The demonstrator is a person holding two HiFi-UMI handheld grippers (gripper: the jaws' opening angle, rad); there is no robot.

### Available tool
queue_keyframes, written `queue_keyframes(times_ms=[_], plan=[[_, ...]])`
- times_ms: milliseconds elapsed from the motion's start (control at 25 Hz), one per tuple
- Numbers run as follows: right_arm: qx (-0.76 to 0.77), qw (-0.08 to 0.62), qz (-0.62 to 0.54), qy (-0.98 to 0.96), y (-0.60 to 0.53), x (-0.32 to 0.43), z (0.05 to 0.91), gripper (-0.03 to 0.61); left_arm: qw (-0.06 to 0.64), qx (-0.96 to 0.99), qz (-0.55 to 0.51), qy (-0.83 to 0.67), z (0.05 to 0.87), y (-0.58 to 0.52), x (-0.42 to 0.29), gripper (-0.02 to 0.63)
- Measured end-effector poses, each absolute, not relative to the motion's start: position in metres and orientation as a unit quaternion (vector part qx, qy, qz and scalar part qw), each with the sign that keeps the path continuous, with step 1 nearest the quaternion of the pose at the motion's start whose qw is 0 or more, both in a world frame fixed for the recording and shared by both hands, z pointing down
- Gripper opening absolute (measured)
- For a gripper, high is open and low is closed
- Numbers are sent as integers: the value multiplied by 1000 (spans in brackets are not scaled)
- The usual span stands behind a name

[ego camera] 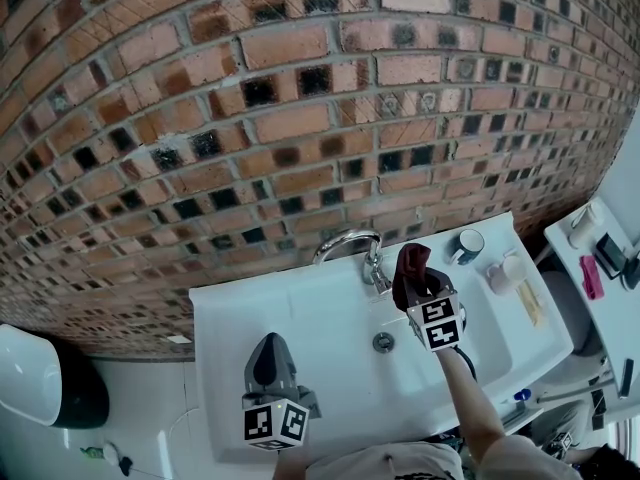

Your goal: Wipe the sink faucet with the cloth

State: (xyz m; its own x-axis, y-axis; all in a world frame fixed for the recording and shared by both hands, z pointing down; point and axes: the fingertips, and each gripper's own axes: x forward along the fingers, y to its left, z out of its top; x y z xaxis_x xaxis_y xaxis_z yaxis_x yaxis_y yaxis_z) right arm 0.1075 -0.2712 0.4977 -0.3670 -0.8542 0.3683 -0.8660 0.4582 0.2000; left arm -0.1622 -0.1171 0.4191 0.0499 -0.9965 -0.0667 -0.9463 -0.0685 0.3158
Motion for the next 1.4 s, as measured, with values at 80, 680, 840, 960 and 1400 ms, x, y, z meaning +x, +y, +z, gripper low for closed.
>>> queue_keyframes(times_ms=[80, 680, 840, 960, 1400], plan=[[530, 212, 12, -821, -274, 115, 494, 48, 92, 717, -136, -678, 419, -116, -165, 4], [514, 184, 54, -836, -272, 85, 480, 48, 98, 717, -131, -677, 416, -118, -160, 5], [492, 217, 108, -836, -279, 55, 515, 48, 96, 715, -132, -680, 417, -117, -165, 4], [485, 242, 126, -831, -284, 44, 534, 48, 97, 711, -130, -685, 417, -115, -169, 4], [469, 197, 100, -855, -290, 21, 490, 48, 102, 711, -129, -684, 419, -120, -167, 5]])
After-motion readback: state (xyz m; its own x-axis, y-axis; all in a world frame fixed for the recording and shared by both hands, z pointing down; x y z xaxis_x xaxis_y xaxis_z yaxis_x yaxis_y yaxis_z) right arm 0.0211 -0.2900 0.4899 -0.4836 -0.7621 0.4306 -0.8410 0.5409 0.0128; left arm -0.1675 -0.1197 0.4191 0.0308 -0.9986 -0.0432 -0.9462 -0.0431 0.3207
